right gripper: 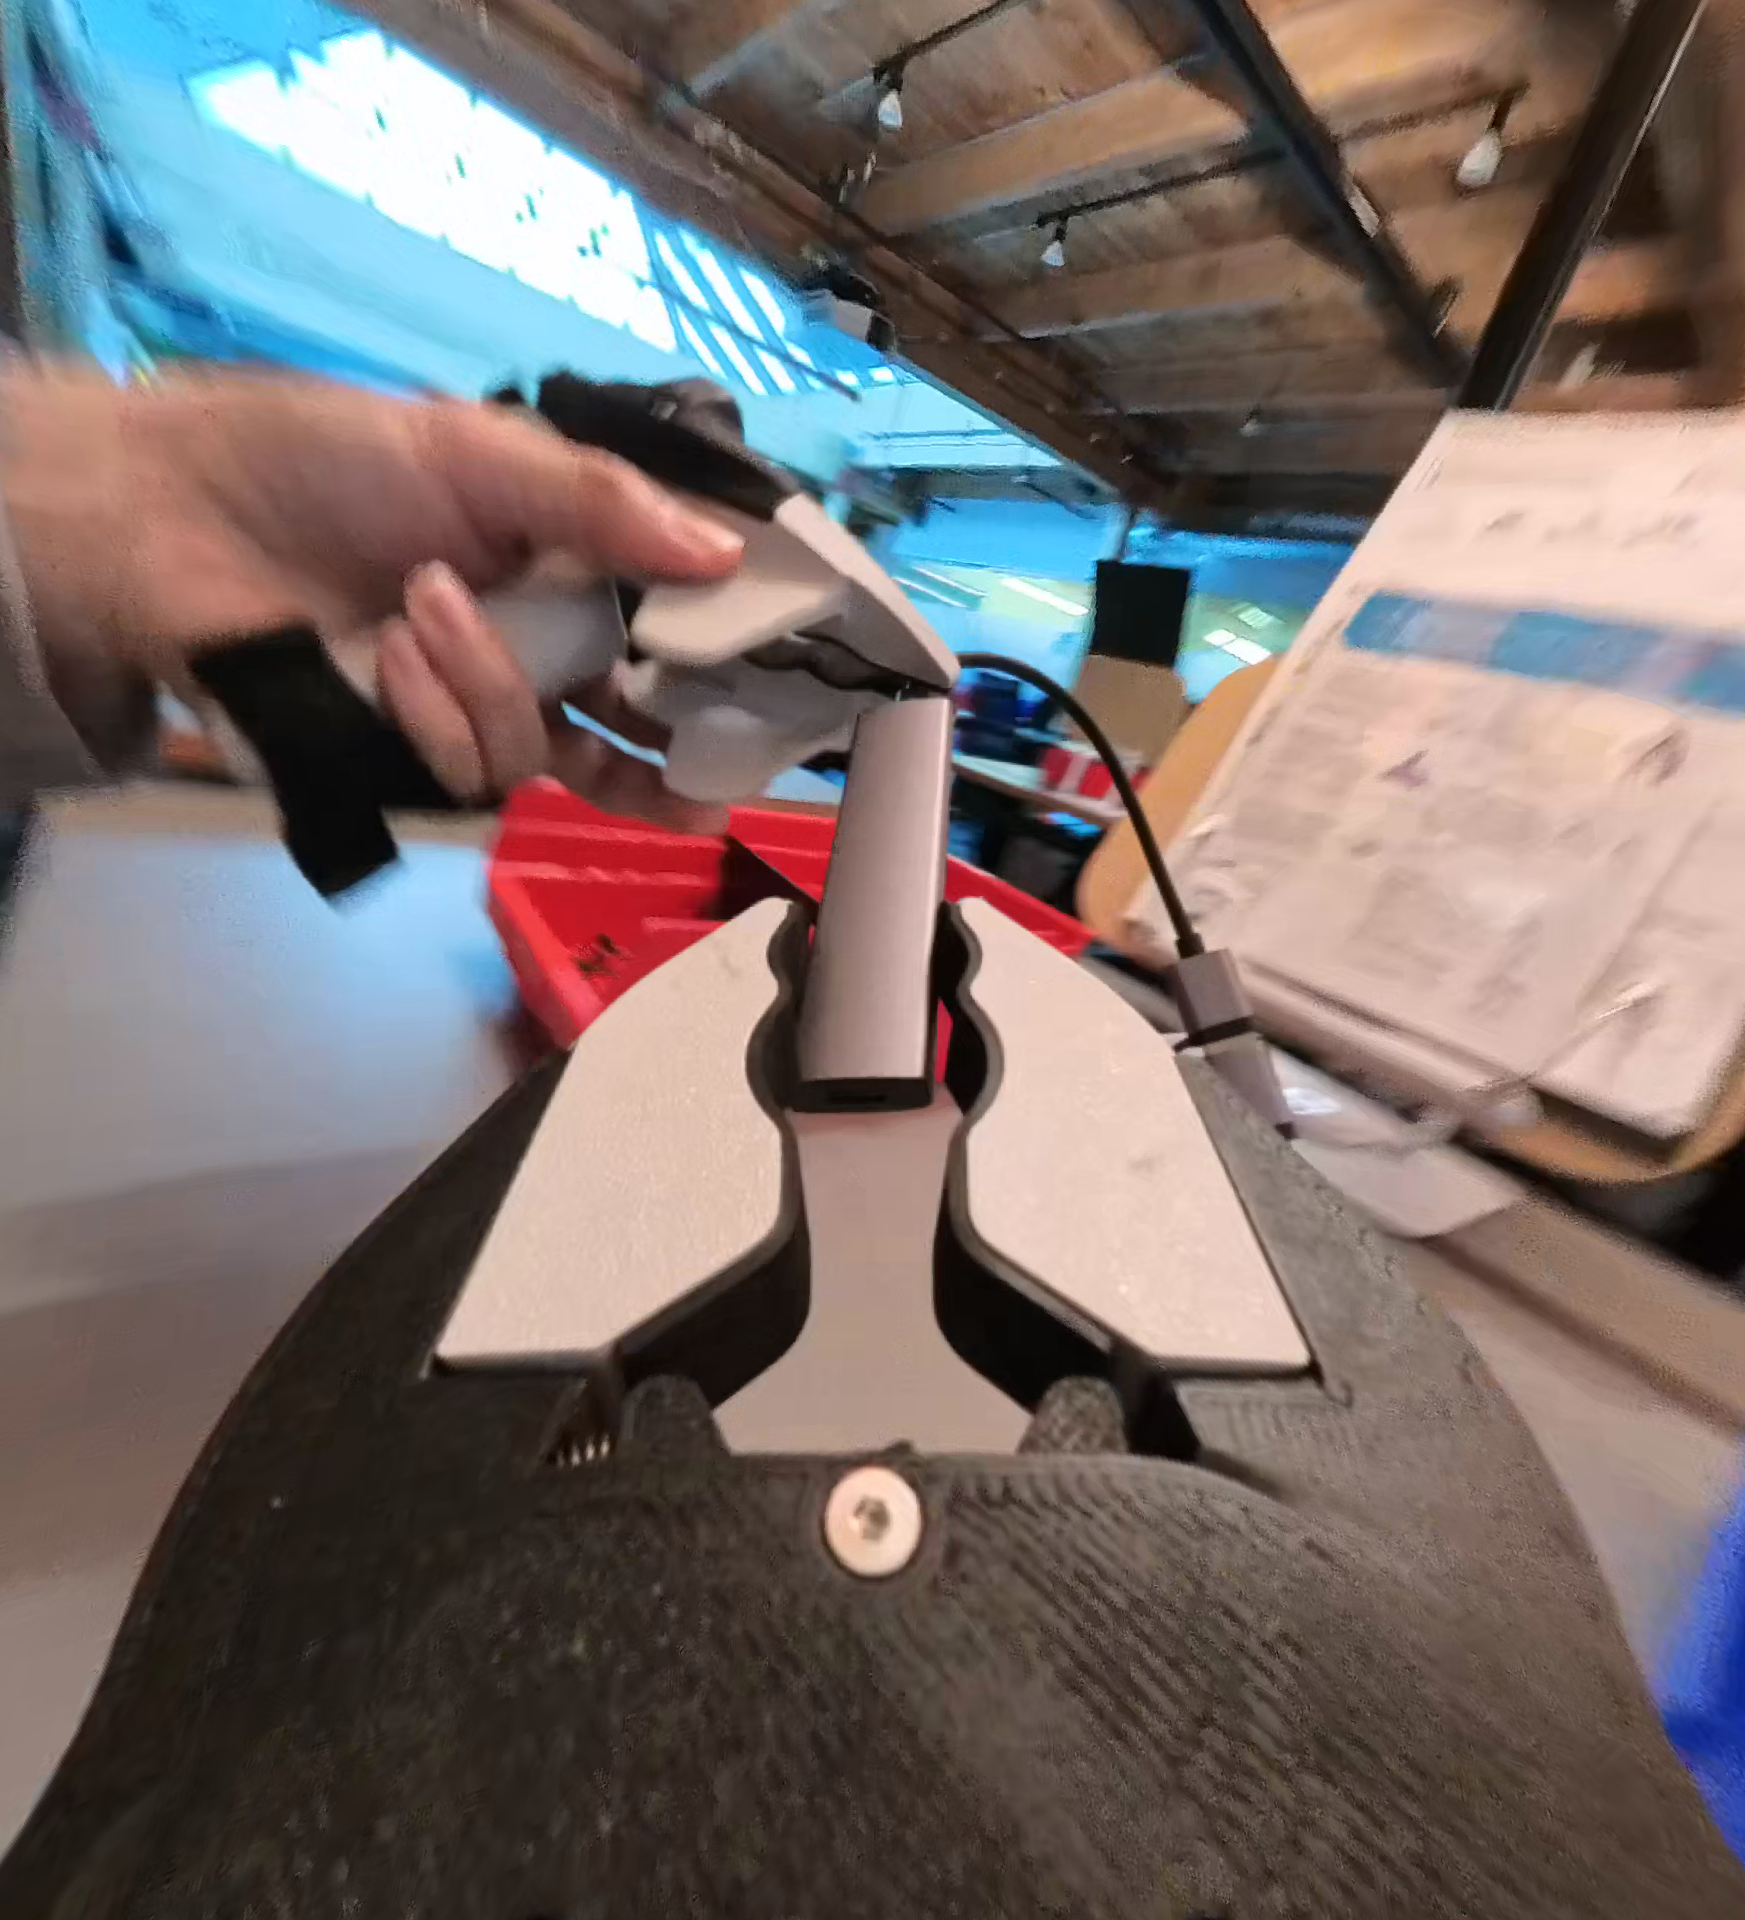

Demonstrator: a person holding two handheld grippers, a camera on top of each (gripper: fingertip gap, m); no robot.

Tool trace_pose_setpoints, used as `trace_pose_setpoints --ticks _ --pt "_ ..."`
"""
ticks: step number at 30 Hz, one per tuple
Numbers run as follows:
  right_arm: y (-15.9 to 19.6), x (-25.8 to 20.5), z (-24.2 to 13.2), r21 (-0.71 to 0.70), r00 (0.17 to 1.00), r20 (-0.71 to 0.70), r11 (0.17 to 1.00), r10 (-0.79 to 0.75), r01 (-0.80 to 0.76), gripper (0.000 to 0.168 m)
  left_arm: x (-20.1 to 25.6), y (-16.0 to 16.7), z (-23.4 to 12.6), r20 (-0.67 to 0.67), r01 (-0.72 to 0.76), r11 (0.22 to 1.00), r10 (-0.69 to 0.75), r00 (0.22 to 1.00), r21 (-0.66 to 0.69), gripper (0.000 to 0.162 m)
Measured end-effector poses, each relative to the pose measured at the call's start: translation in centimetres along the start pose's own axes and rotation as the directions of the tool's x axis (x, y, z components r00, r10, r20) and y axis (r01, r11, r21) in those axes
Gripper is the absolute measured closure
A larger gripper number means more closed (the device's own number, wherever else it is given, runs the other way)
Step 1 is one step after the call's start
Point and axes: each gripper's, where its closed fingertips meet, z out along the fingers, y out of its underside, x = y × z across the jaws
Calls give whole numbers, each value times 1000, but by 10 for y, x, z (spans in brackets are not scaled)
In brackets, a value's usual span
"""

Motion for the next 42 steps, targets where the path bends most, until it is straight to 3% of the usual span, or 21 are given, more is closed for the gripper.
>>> trace_pose_setpoints --ticks 3,5,8,12,15,17,19,21,23,24,26,28,29,30,31,33,35,36,37,39,42 --pt "-9 7 -2 42 902 124 906 414 -422 144 12 -3 -3 -41 -229 973 230 972 37 146" --pt "-11 15 -5 29 802 184 813 568 -582 144 15 -5 -9 7 -473 880 473 881 51 139" --pt "-10 23 -9 -5 732 230 753 641 -658 144 19 -2 -19 107 -788 616 783 613 6 127" --pt "-2 25 -10 -52 754 209 777 623 -628 144 3 10 -19 163 -941 189 976 148 -281 102" --pt "2 23 -7 -93 702 188 724 686 -683 144 -7 17 -14 121 -879 -203 953 -279 -431 102" --pt "-1 18 -6 -104 676 209 704 706 -703 144 -19 22 -9 62 -765 -395 869 -490 -509 104" --pt "0 12 -6 -138 669 217 701 711 -700 144 -29 26 -3 13 -661 -510 786 -617 -551 106" --pt "4 13 -6 -150 688 195 714 699 -683 144 -30 19 -2 34 -571 -571 689 -724 -590 124" --pt "7 12 -7 -176 704 192 729 684 -661 144 -27 14 -1 70 -532 -602 621 -781 -596 137" --pt "6 12 -8 -177 701 196 728 686 -662 144 -25 13 -1 86 -531 -610 606 -791 -589 134" --pt "6 13 -8 -181 706 196 733 681 -656 144 -28 16 1 82 -543 -612 618 -782 -575 122" --pt "6 14 -8 -173 719 186 743 670 -647 144 -28 15 1 113 -577 -584 640 -760 -571 123" --pt "5 19 -8 -139 728 170 748 664 -649 144 -28 12 0 158 -629 -528 681 -715 -571 126" --pt "3 25 -9 -88 735 149 749 662 -657 144 -28 12 0 218 -722 -429 758 -615 -543 127" --pt "0 28 -10 -41 731 155 743 665 -668 144 -26 18 3 264 -834 -294 854 -449 -467 128" --pt "-8 23 -10 -8 695 228 715 682 -699 144 -17 33 12 283 -968 90 959 20 -236 123" --pt "-9 15 -9 -6 690 272 718 671 -696 144 -4 43 21 140 -851 524 846 515 -33 109" --pt "-10 12 -8 6 693 282 722 663 -692 144 5 44 23 26 -726 686 726 687 35 117" --pt "-12 7 -8 7 685 309 719 660 -695 144 15 44 23 -100 -603 793 609 787 85 129" --pt "-15 2 -6 10 666 333 704 667 -710 144 24 42 20 -251 -449 884 468 847 132 135" --pt "-10 -3 -6 -20 649 357 700 672 -713 144 23 45 18 -309 -418 894 447 839 160 138"
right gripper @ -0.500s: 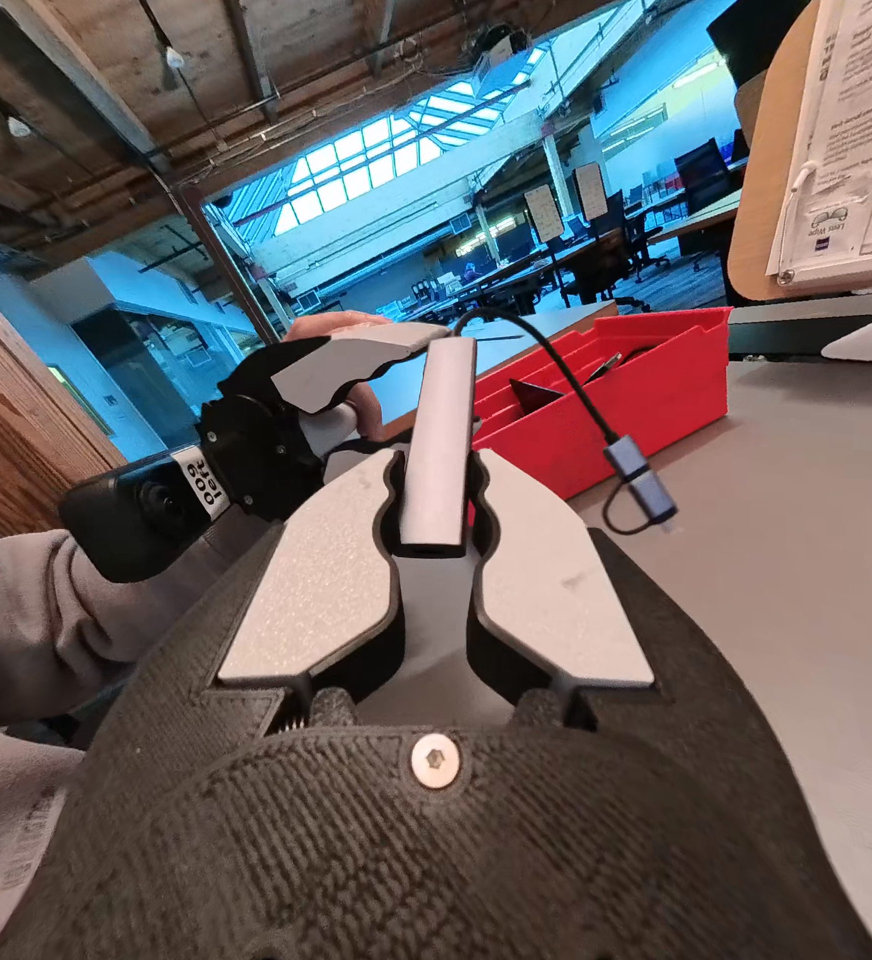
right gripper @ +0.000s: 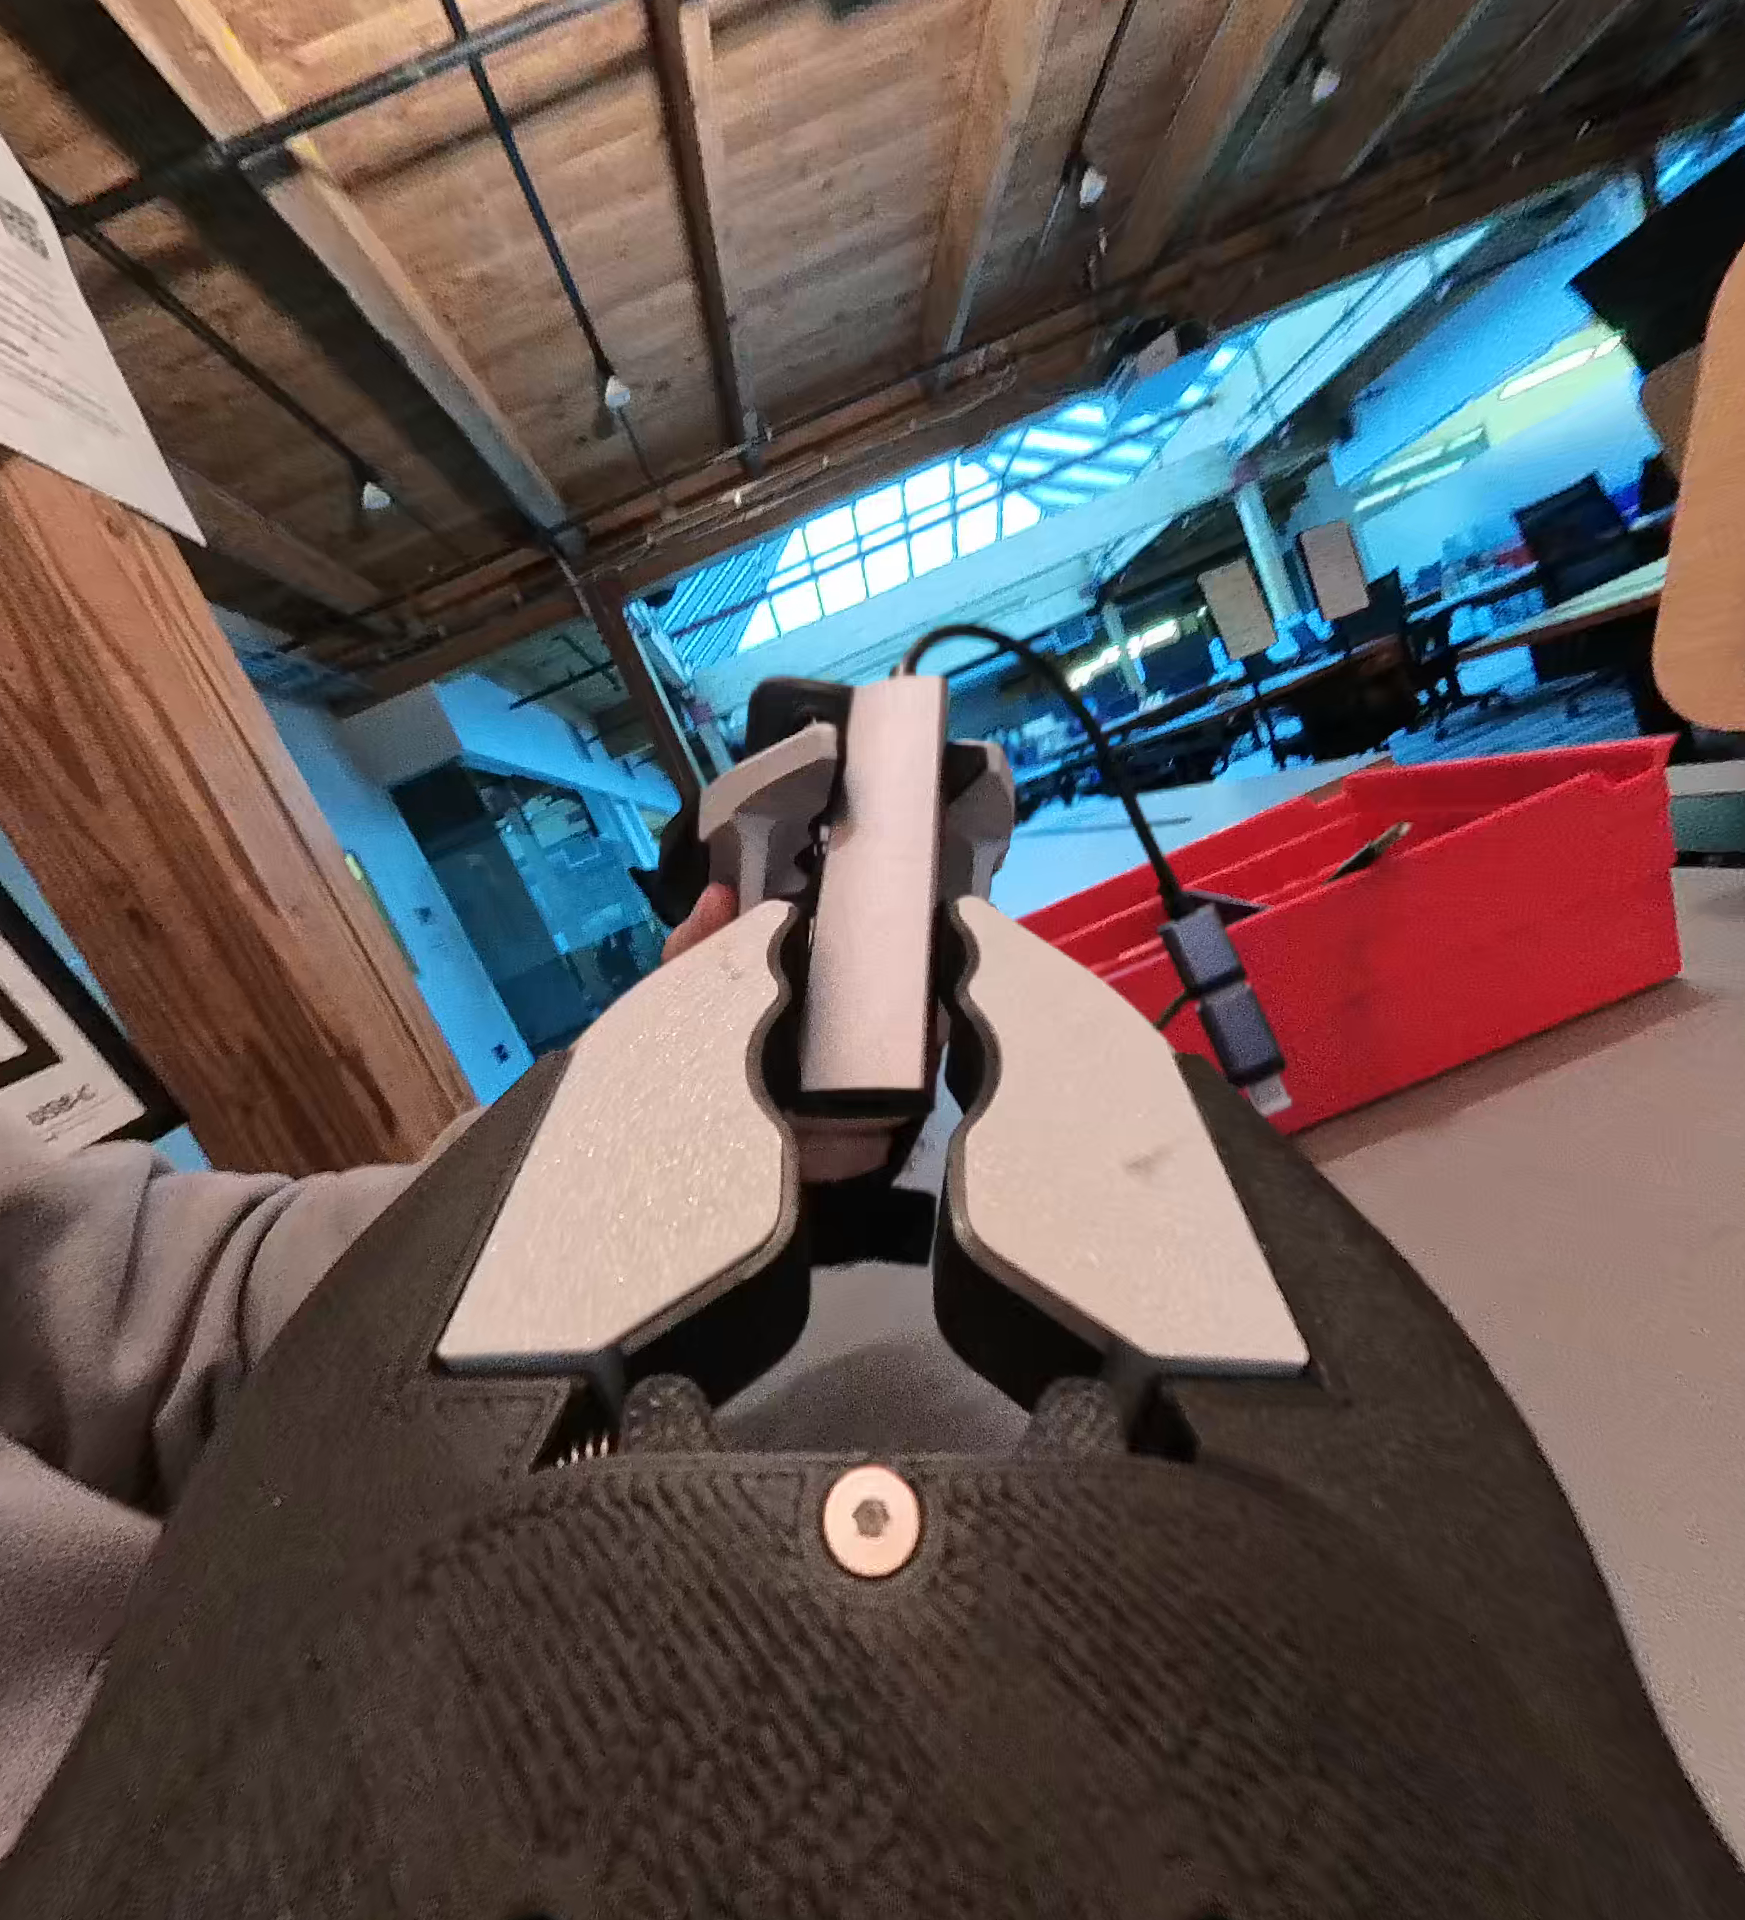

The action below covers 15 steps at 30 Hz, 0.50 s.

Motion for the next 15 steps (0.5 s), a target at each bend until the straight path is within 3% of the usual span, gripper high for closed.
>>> trace_pose_setpoints --ticks 2,4,7,9,11,15 --pt "11 7 0 -98 1000 -19 995 -25 23 135 -4 6 -2 25 -76 996 76 997 -38 140" --pt "12 16 -5 -188 983 -79 971 -163 146 104 -21 18 -5 147 -210 958 240 960 -195 140" --pt "1 7 -13 -265 930 -53 903 -364 338 113 -22 52 -9 75 -370 778 467 881 -507 140" --pt "-5 -1 -12 -250 918 -41 893 -395 373 122 -21 70 -11 -19 -451 623 573 819 -639 140" --pt "7 -4 -12 -306 928 13 882 -373 358 124 -18 81 -10 -102 -498 519 615 782 -695 139" --pt "26 2 -16 -393 922 42 841 -386 370 140 -19 89 -7 -153 -535 441 651 743 -720 139"
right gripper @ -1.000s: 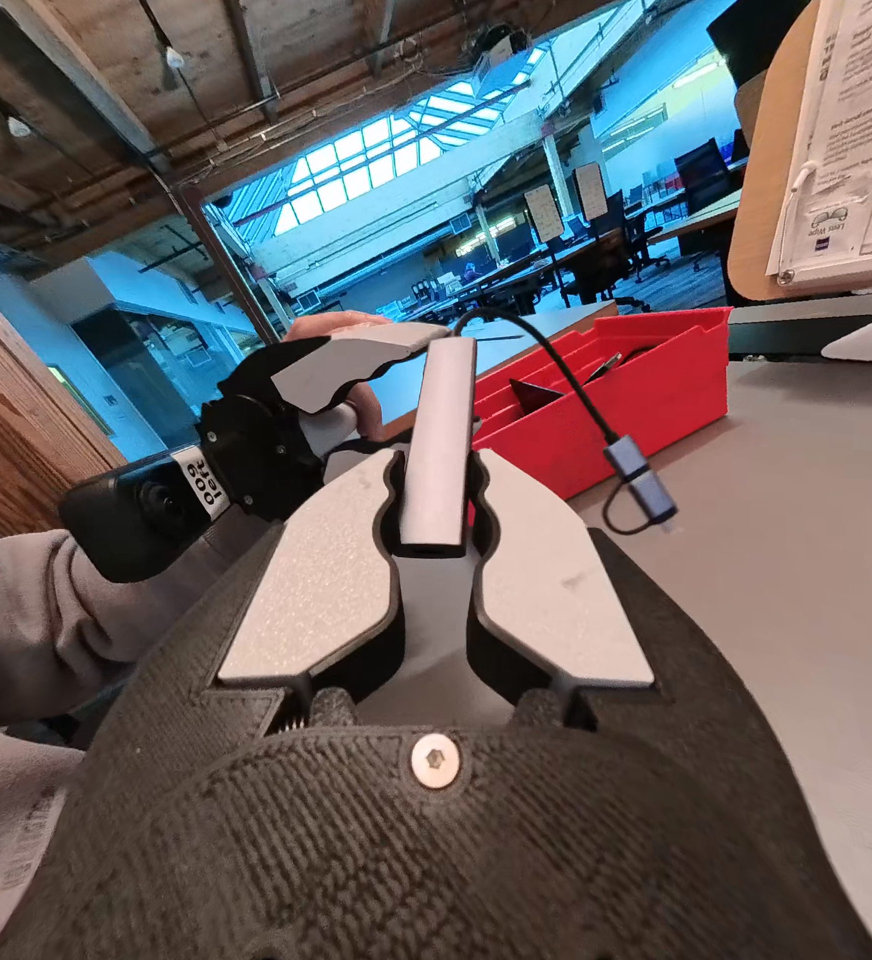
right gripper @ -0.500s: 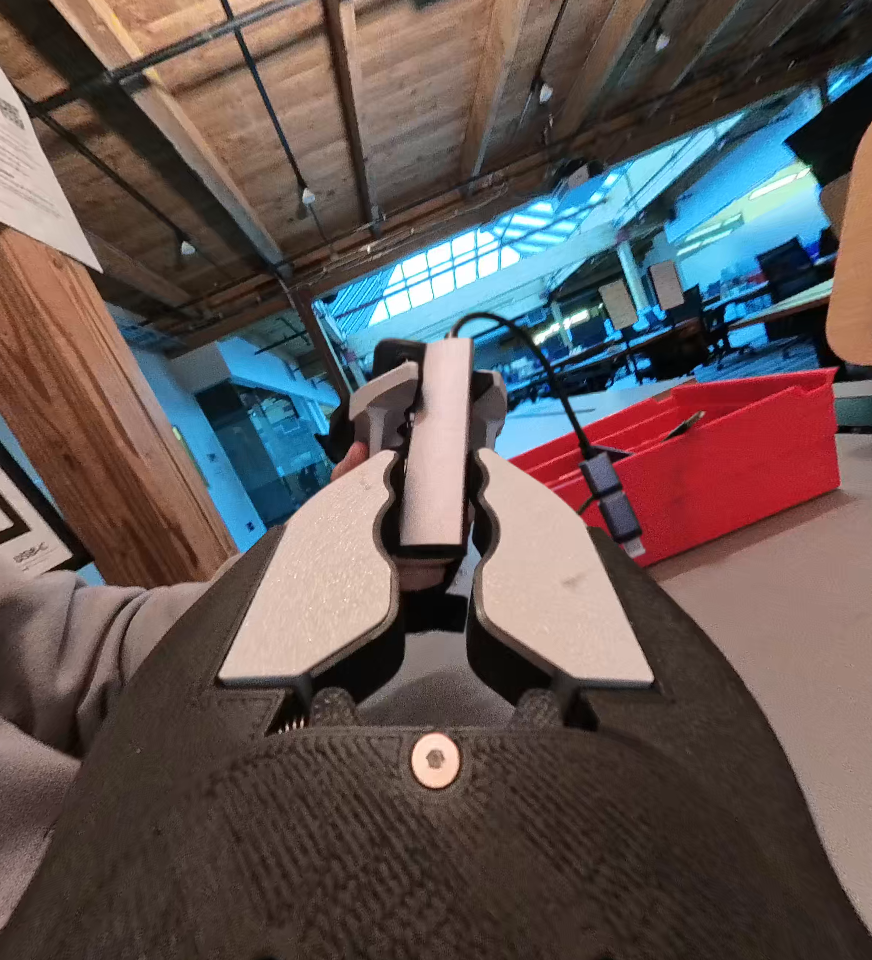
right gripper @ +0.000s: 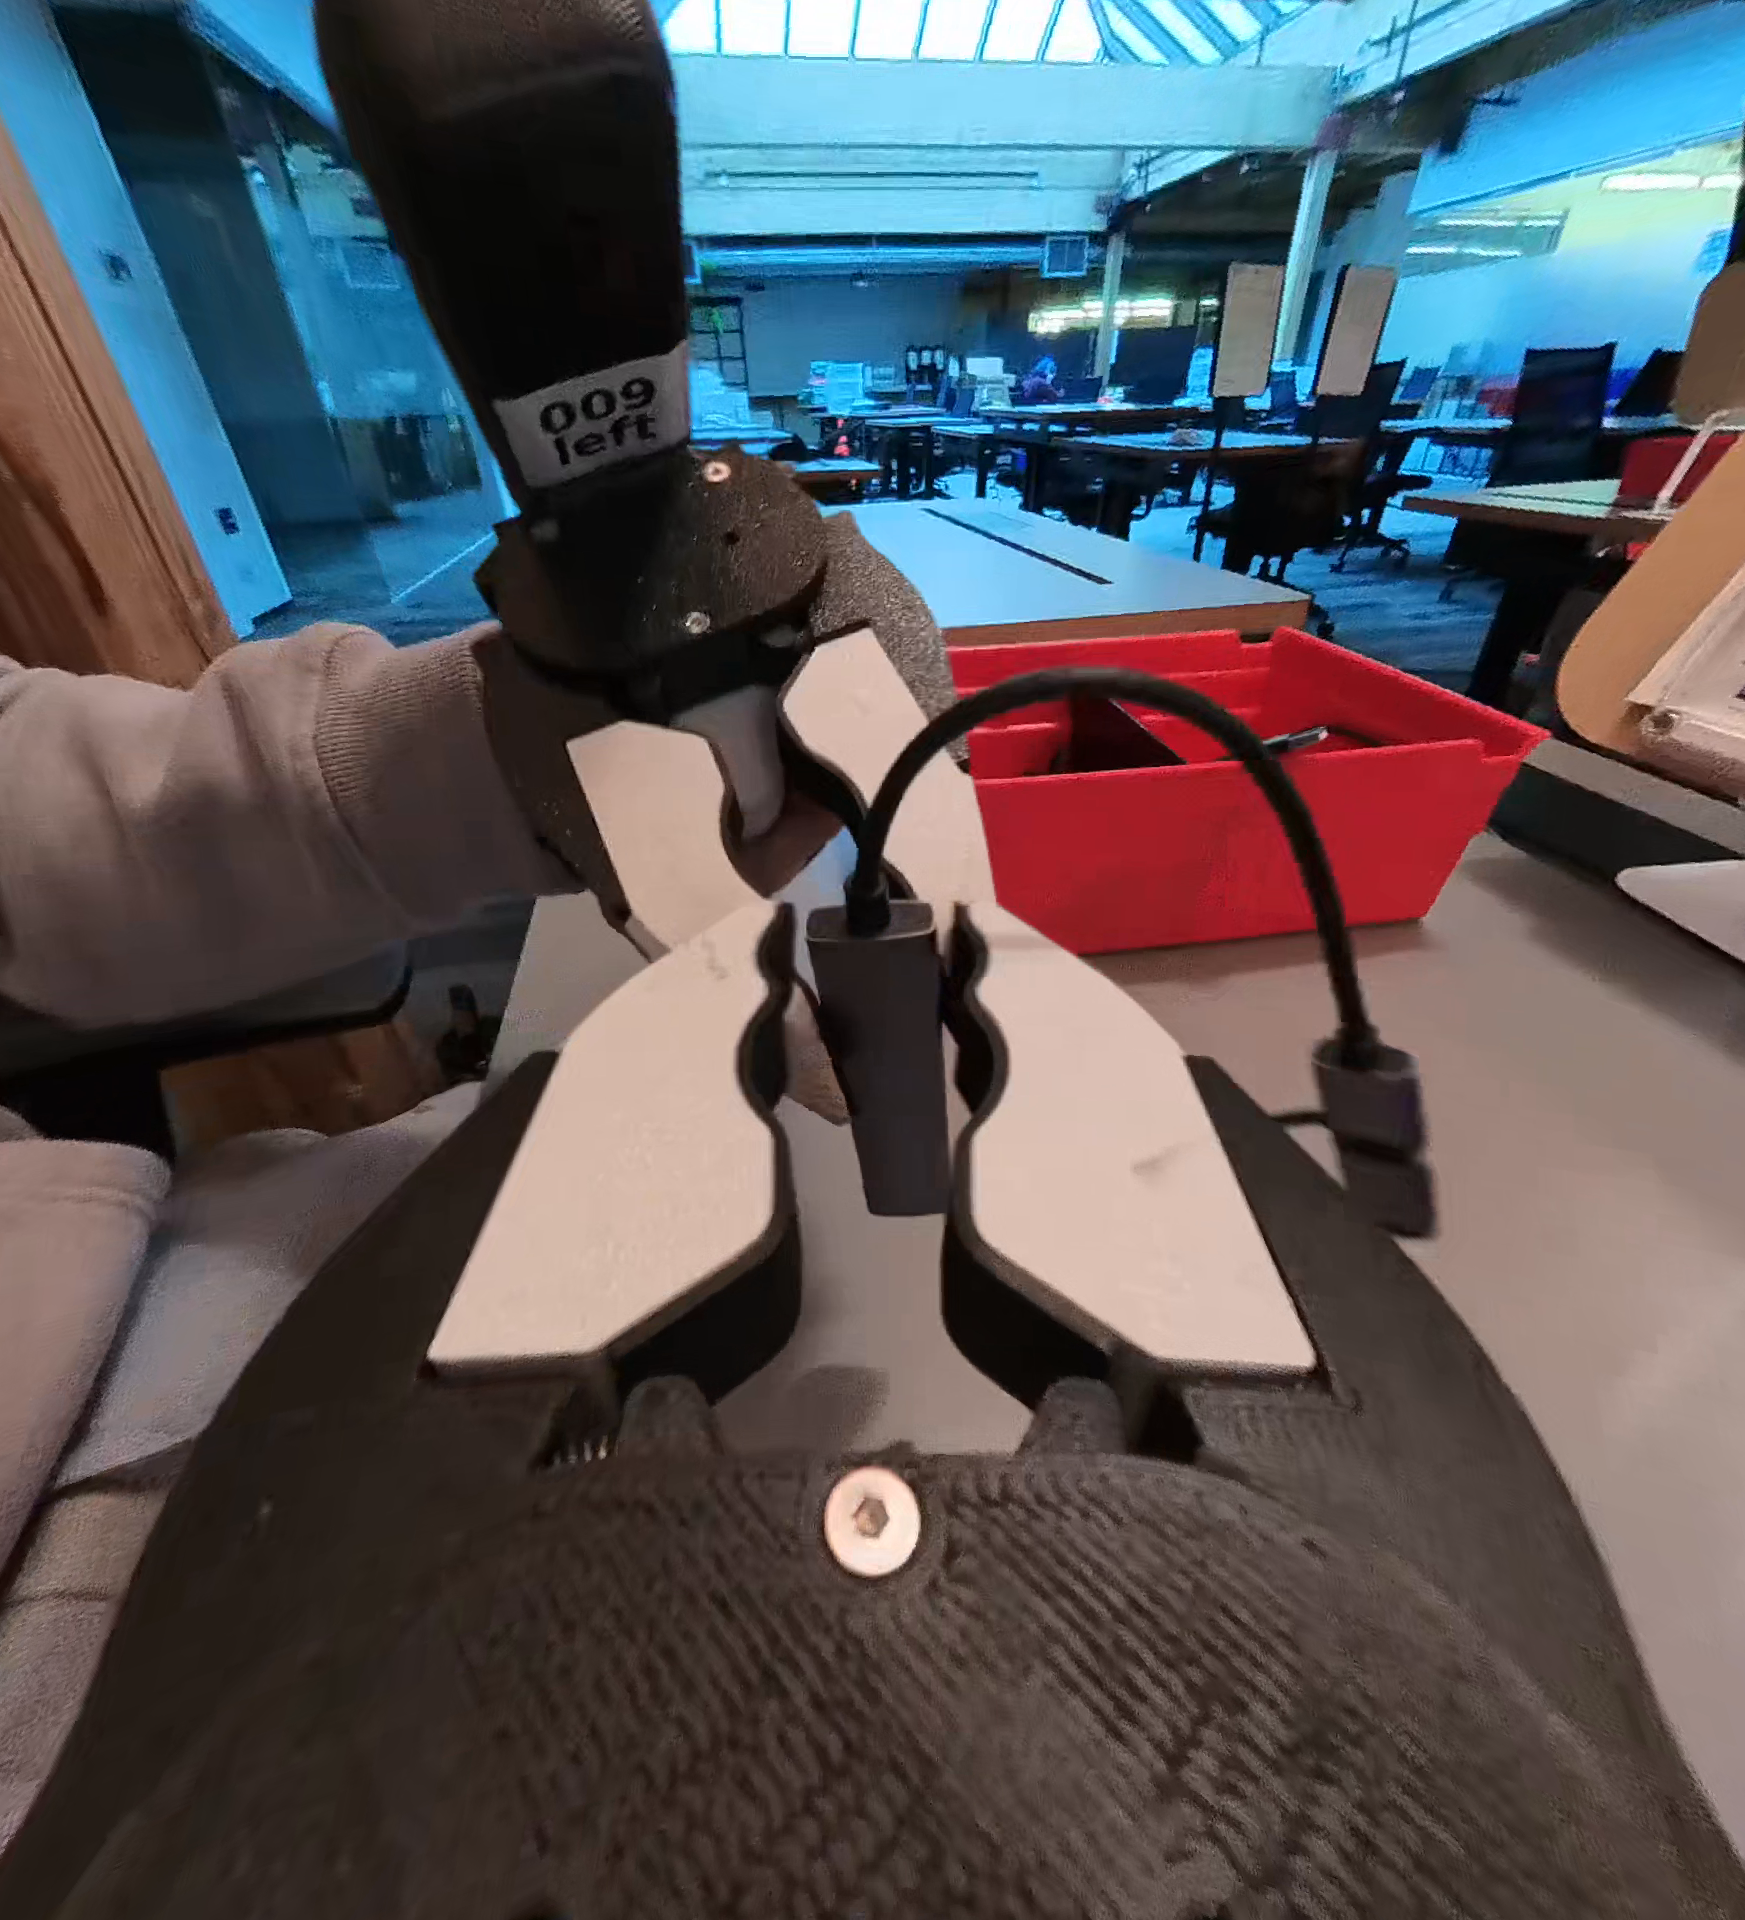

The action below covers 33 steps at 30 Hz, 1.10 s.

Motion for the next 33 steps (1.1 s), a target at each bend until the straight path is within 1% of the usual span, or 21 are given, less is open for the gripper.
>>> trace_pose_setpoints --ticks 1,5,7,8,10,11,12,14,15,17,19,20,21,22,23,24,27,28,30,31,33 --pt "1 0 0 -6 1000 1 1000 -3 3 145 0 2 1 6 -5 1000 5 1000 -5 139" --pt "4 -1 1 -50 999 3 997 -53 53 145 0 4 1 15 -15 1000 15 1000 5 139" --pt "-2 1 0 -19 997 -17 997 -77 77 145 -2 -1 0 38 -10 999 8 999 50 139" --pt "-9 1 -3 32 998 -17 998 -59 60 145 -3 -6 -2 47 10 995 -15 999 101 134" --pt "-36 -2 -13 201 1000 24 979 16 -20 145 -5 -11 -8 34 114 973 -124 992 200 101" --pt "-49 -3 -20 283 998 49 957 47 -59 145 -3 -11 -10 -4 191 951 -196 981 242 92" --pt "-59 -4 -27 345 994 81 934 72 -96 145 0 -12 -12 -60 268 919 -262 963 288 88" --pt "-69 -5 -35 419 984 139 894 110 -159 145 10 -18 -15 -200 400 821 -347 916 408 91" --pt "-72 -4 -38 460 981 151 870 122 -179 145 14 -23 -18 -272 461 753 -373 887 469 96" --pt "-76 -5 -42 525 963 219 813 156 -251 144 16 -32 -25 -384 564 595 -413 826 573 102" --pt "-78 -5 -43 576 951 250 762 181 -296 145 13 -41 -32 -467 633 437 -433 771 639 112" --pt "-78 -7 -42 587 947 267 749 180 -308 145 11 -44 -34 -498 653 375 -434 751 658 118" --pt "-76 -7 -40 586 945 271 747 184 -314 145 11 -47 -37 -519 659 331 -421 743 675 129" --pt "-74 -5 -38 587 951 246 751 188 -300 145 11 -49 -41 -526 653 303 -405 747 694 135" --pt "-73 -6 -38 587 952 244 753 184 -296 145 10 -51 -44 -514 635 287 -398 760 717 136" --pt "-71 -6 -38 579 950 255 758 181 -300 145 9 -51 -46 -485 608 293 -396 780 738 136" --pt "-67 -5 -38 571 948 264 764 175 -301 145 7 -50 -44 -367 526 383 -414 833 760 127" --pt "-66 -5 -38 569 943 279 759 184 -316 145 9 -52 -44 -349 510 402 -408 844 761 128" --pt "-65 -5 -36 567 933 299 749 200 -343 145 7 -51 -45 -306 477 430 -410 859 766 135" --pt "-64 -6 -36 564 930 309 748 201 -349 145 6 -52 -48 -293 460 430 -401 868 776 135" --pt "-60 -5 -34 559 931 302 753 206 -348 145 5 -51 -51 -313 477 417 -404 860 774 137"
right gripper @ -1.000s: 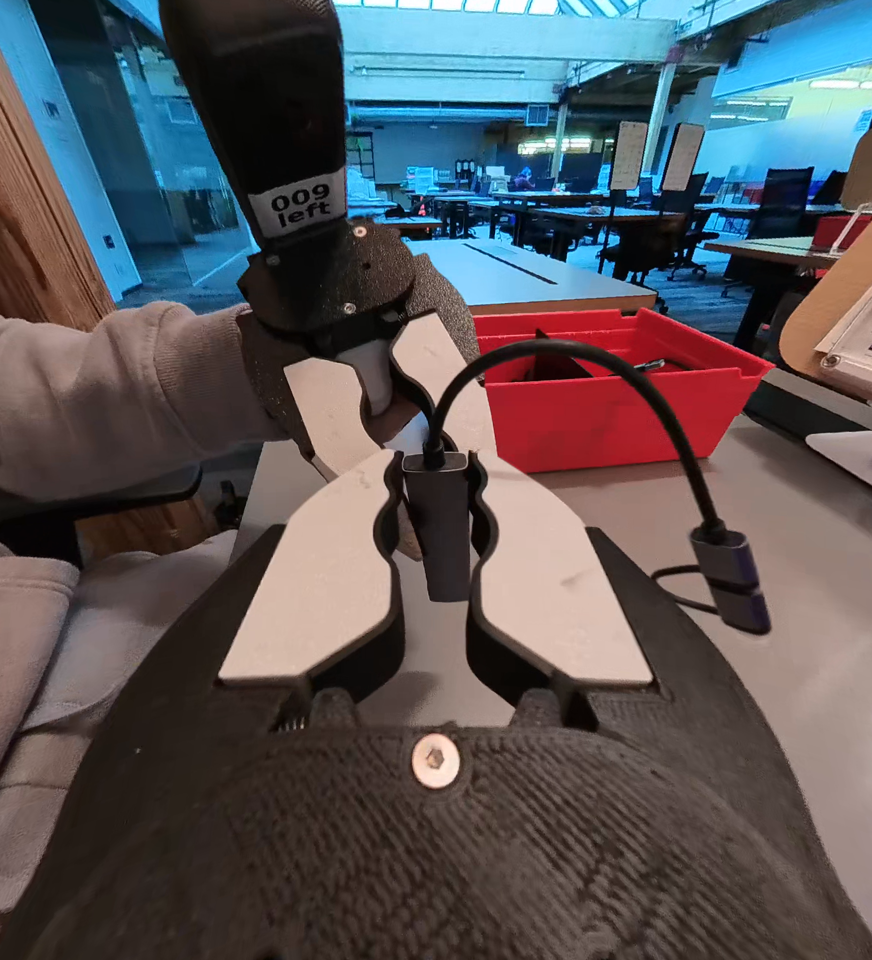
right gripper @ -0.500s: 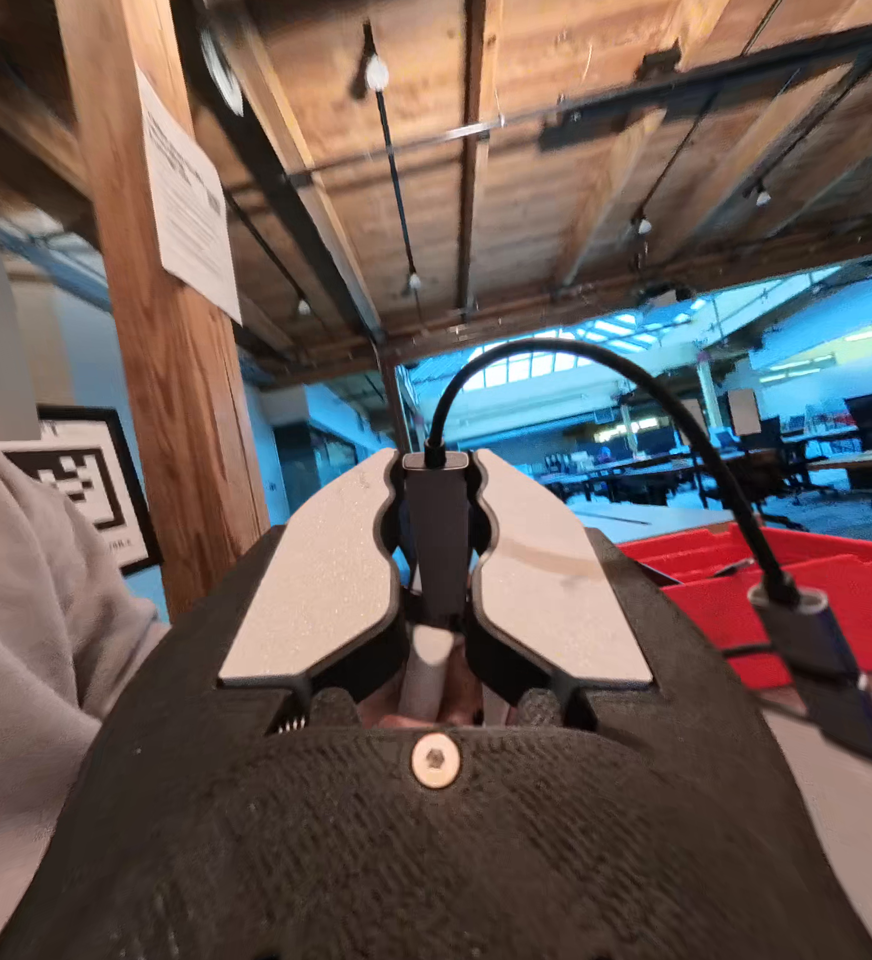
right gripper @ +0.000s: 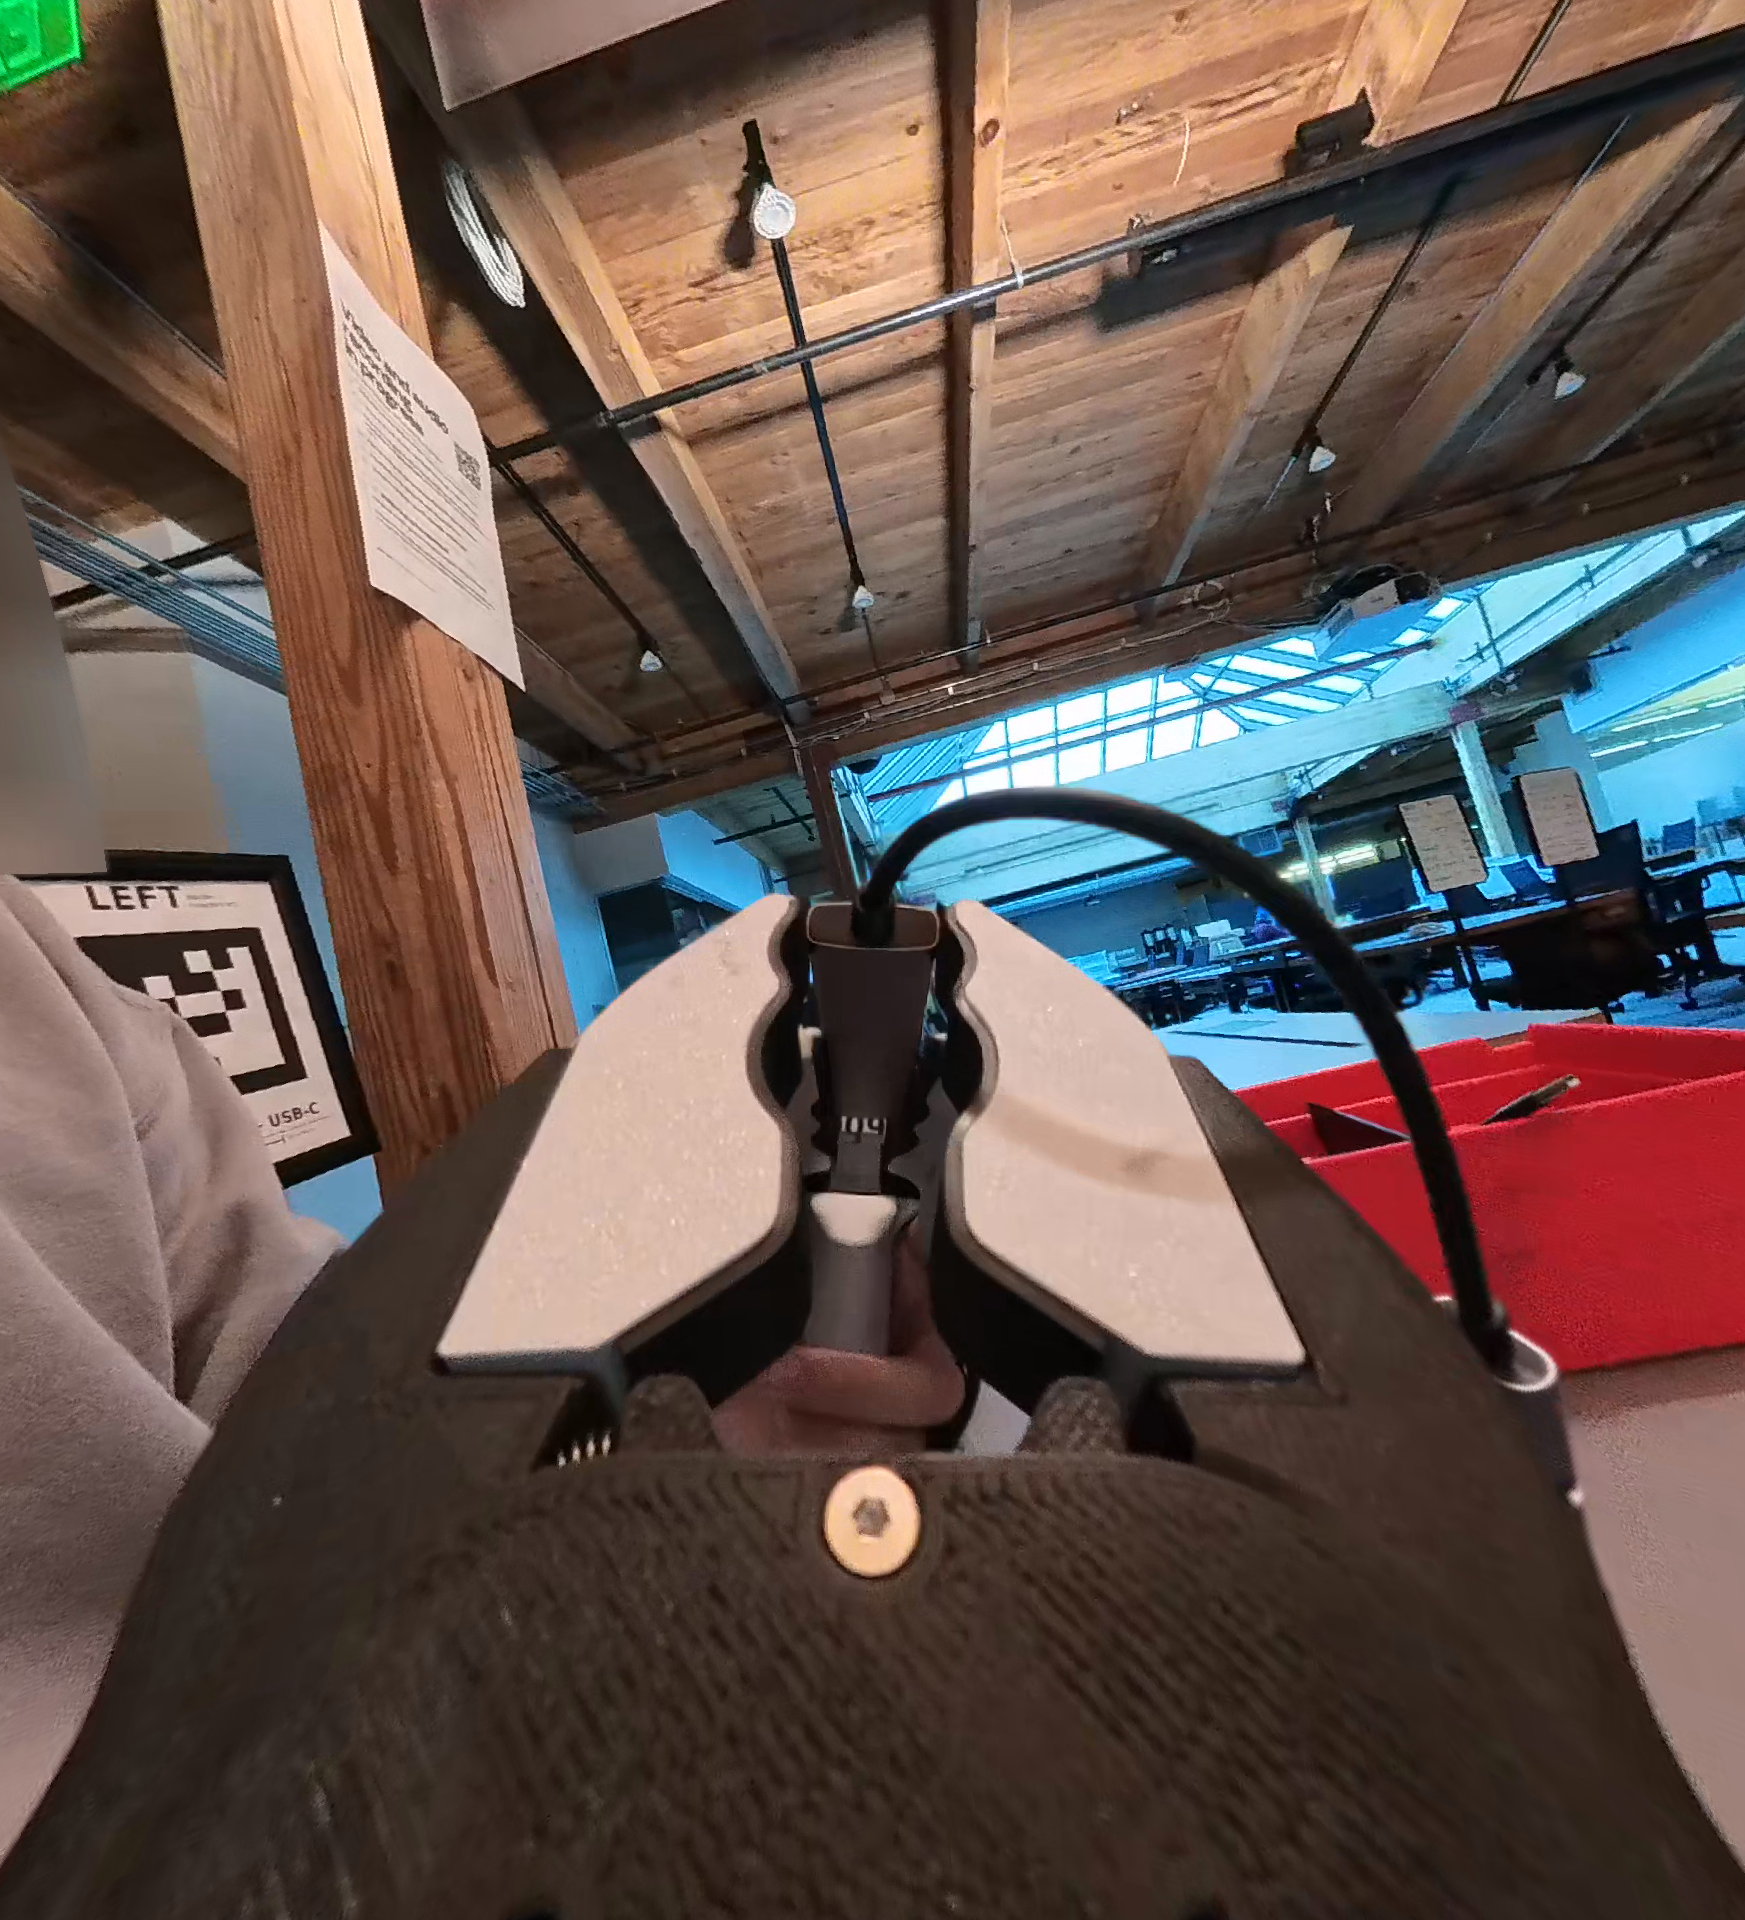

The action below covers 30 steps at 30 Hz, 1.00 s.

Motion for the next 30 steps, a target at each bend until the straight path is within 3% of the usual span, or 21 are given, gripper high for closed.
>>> trace_pose_setpoints --ticks 4,7,8,10,11,13,16,17,22,30 --pt "7 2 -3 -48 1000 10 999 18 -18 145 -2 3 -5 18 -77 995 79 997 -61 138" --pt "18 16 -8 -159 996 -71 985 61 -71 143 -12 4 -11 73 -182 974 193 979 -136 138" --pt "25 21 -12 -223 989 -110 968 94 -117 134 -16 3 -15 92 -227 960 244 965 -166 138" --pt "45 23 -25 -421 964 -181 870 194 -254 113 -23 -1 -22 110 -303 928 332 937 -216 138" --pt "52 15 -32 -534 968 -158 808 195 -250 115 -27 -2 -26 109 -328 912 362 926 -247 138" --pt "53 0 -42 -667 995 -90 739 47 -96 113 -36 1 -34 105 -368 872 419 902 -324 138" --pt "19 -2 -25 -600 929 -15 747 -370 288 102 -37 12 -39 34 -410 822 459 888 -394 138" --pt "13 -6 -19 -561 909 4 752 -416 346 107 -34 15 -38 4 -417 819 455 890 -395 138" --pt "38 0 -19 -565 916 52 745 -397 354 110 -19 24 -30 -107 -421 833 412 905 -359 138" --pt "52 6 -21 -646 870 88 638 -484 420 117 -22 33 -35 -131 -442 802 427 894 -403 138"
